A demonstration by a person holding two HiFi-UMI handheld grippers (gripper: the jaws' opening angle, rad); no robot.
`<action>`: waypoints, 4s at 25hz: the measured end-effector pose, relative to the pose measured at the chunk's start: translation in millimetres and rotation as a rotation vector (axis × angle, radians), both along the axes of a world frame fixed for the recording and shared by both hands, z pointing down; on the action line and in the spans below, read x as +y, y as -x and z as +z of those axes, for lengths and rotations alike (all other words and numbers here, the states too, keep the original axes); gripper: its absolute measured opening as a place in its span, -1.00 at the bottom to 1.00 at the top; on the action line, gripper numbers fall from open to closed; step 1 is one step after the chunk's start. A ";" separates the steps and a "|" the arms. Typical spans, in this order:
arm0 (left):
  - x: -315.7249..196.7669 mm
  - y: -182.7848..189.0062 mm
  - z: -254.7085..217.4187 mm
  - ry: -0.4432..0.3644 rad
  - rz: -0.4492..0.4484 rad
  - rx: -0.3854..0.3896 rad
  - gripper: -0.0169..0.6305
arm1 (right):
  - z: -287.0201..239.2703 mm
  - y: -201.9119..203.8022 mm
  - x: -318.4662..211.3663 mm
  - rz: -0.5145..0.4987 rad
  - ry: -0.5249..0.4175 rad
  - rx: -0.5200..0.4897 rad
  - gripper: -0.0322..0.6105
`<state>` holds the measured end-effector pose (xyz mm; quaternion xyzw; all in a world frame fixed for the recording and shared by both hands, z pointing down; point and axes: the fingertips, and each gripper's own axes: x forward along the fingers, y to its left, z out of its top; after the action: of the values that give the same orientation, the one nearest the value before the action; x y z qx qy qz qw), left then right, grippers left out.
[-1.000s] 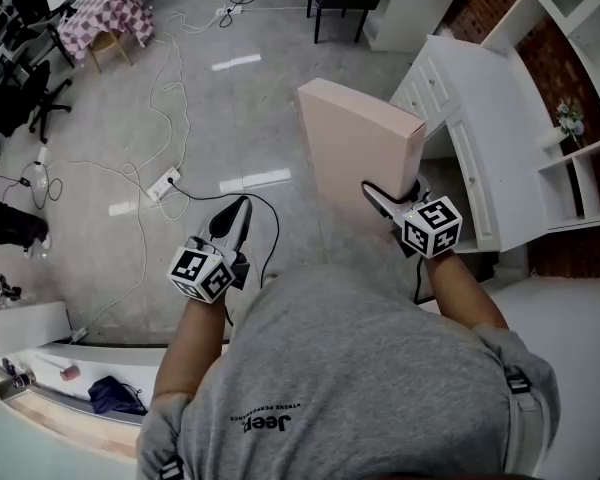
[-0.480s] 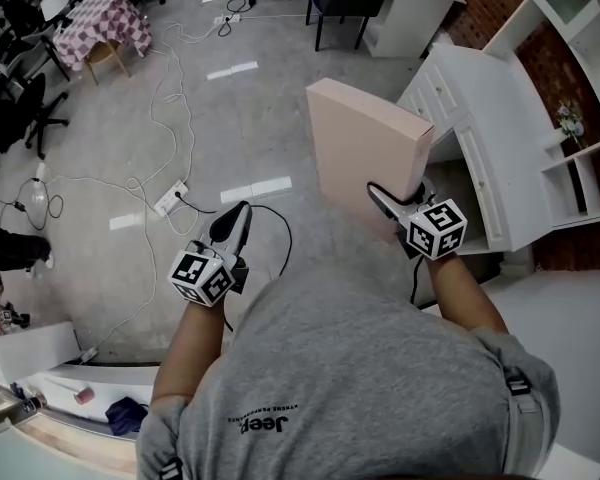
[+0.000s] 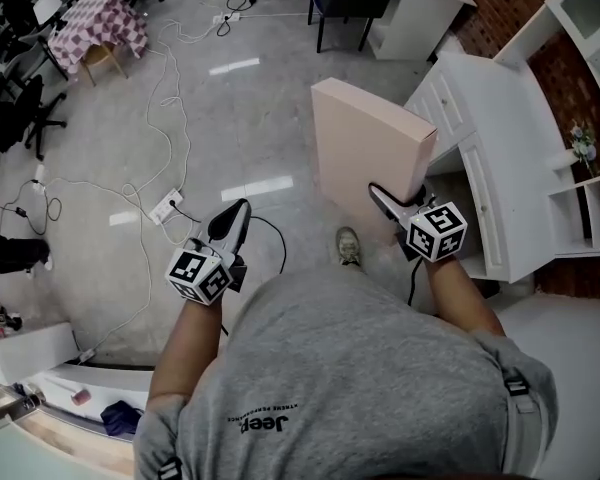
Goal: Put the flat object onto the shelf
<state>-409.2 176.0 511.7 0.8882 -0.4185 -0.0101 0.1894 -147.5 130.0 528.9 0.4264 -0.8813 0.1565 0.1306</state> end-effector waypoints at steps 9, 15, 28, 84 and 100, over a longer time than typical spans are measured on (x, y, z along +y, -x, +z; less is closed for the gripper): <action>-128.1 -120.8 -7.0 0.015 -0.094 0.060 -0.95 | 6.4 -104.9 -134.7 -0.108 0.009 0.014 0.04; -192.7 -170.0 -18.1 0.005 -0.135 0.057 -0.95 | -1.2 -147.9 -207.8 -0.161 0.001 0.010 0.04; -275.9 -173.3 -8.0 0.020 -0.133 0.057 -0.95 | -4.7 -150.4 -303.1 -0.163 -0.010 0.008 0.04; -490.5 -626.7 -86.7 -0.142 0.942 0.147 -0.95 | -90.3 -523.3 -283.3 0.842 -0.158 0.144 0.03; -360.5 -817.0 -262.8 -0.407 1.330 0.341 -0.95 | -320.6 -635.1 -125.3 1.133 -0.425 0.799 0.03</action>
<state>407.9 -184.5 248.9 0.9589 0.2574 -0.1092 0.0488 487.6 4.7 208.3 0.8583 -0.4216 -0.1423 0.2557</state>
